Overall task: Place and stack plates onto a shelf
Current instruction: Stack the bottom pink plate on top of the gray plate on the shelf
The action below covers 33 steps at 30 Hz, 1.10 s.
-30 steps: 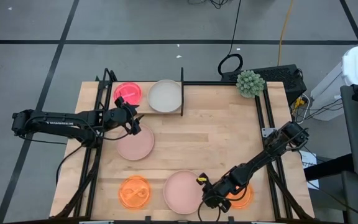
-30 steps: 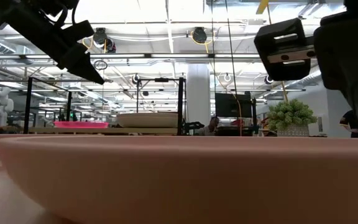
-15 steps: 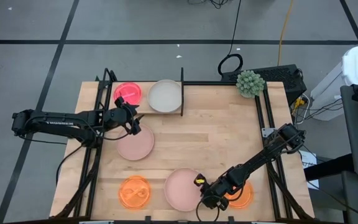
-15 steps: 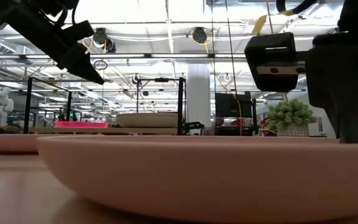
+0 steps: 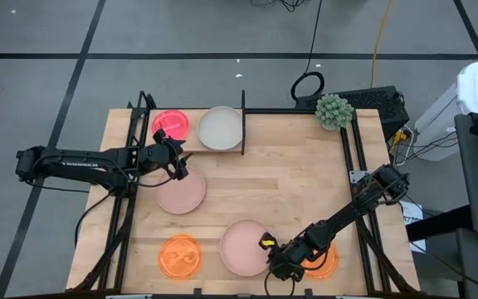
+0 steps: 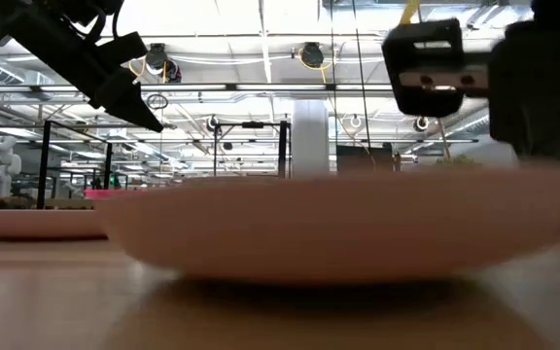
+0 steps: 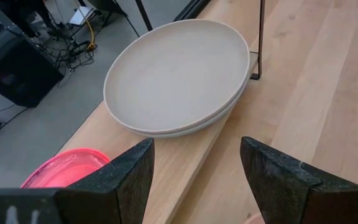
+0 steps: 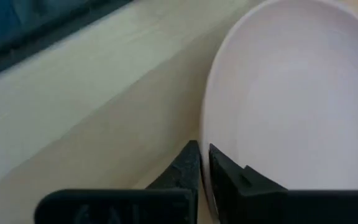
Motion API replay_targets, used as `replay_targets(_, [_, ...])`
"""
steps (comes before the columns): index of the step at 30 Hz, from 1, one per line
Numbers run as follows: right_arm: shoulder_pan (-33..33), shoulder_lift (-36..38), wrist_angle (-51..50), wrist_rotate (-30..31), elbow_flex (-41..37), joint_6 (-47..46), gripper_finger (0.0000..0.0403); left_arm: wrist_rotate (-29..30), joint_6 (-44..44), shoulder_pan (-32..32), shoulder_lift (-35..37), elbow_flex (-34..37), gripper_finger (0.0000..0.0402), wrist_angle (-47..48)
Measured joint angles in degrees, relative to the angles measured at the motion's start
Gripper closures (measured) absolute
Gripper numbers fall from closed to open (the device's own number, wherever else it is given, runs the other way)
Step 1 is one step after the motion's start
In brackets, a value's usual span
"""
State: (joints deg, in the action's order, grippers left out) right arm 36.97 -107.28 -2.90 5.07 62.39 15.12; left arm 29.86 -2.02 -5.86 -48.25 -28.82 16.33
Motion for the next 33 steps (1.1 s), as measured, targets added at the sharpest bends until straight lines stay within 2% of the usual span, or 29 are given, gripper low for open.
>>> replay_targets(5, [0.5, 2.0, 3.5, 5.1, 0.0, -1.4, 0.0398, 0.0, 0.0, 0.0, -0.1, 0.0, 0.0158, 0.0])
replay_targets(12, [-0.8, 4.7, 2.3, 11.5, 2.3, -2.5, 0.0401, 0.0, -1.4, 0.0, -0.1, 0.0, 0.0158, 0.1])
replay_targets(21, [-5.4, 4.7, -11.3, 13.1, 14.3, -1.2, 0.0402, 0.2, -4.4, 0.0, -0.1, 0.0, 0.0158, 0.1])
replay_targets(26, [-9.1, 4.7, -12.0, 13.6, 18.1, 1.1, 0.0402, 0.6, -5.0, 0.0, -0.1, 0.0, 0.0158, 0.1])
replay_targets(33, [-13.4, 8.6, -11.3, 26.7, 18.6, 7.9, 0.0402, -0.7, -10.6, 0.0, 0.0, 0.0, 0.0158, 0.8])
